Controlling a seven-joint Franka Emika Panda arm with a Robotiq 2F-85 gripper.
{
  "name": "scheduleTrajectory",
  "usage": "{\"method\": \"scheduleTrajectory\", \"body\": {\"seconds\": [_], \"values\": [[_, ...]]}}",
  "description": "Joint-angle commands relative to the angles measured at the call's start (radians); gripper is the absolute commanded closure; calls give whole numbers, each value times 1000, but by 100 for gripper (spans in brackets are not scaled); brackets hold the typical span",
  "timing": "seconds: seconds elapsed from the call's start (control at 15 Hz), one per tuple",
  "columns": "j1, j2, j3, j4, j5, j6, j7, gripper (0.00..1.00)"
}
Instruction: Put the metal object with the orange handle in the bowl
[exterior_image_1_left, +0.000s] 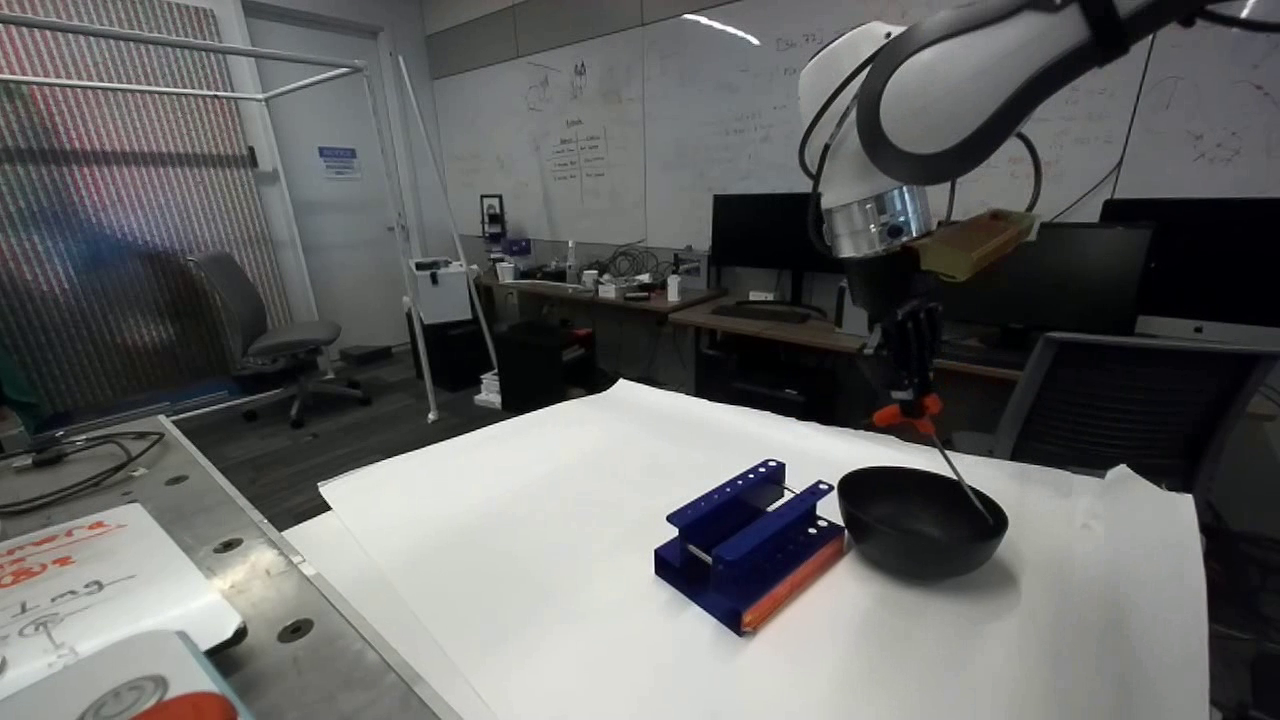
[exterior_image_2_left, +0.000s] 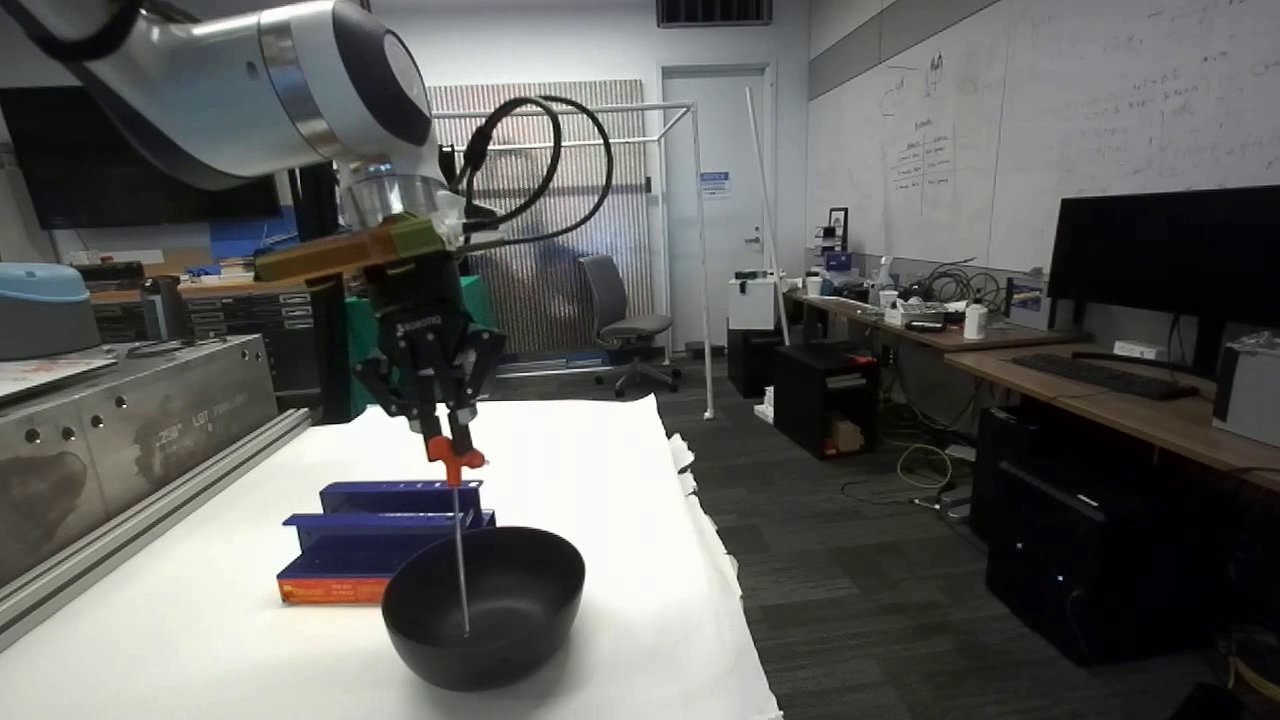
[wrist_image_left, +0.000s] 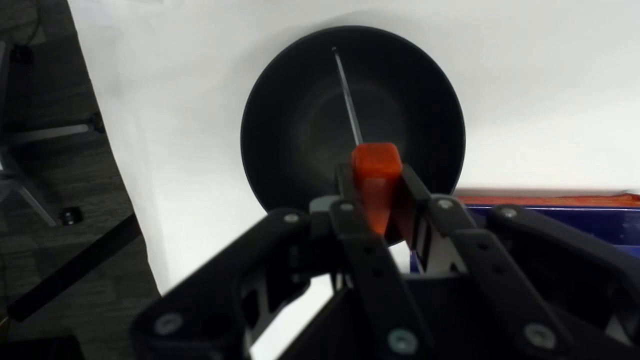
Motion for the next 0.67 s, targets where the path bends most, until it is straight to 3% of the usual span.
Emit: {"method": "scheduleTrajectory", "body": {"seconds": [0.0, 0.2, 0.27, 0.4, 0.6], "values": [[11, 44, -4, 6, -36, 69, 25, 94], [13, 80, -7, 12, -33, 90, 24, 93], [13, 90, -8, 14, -31, 88, 25, 53], [11, 102, -10, 16, -21, 89, 21, 51], [7, 102, -11, 12, -7, 89, 9, 28]]}}
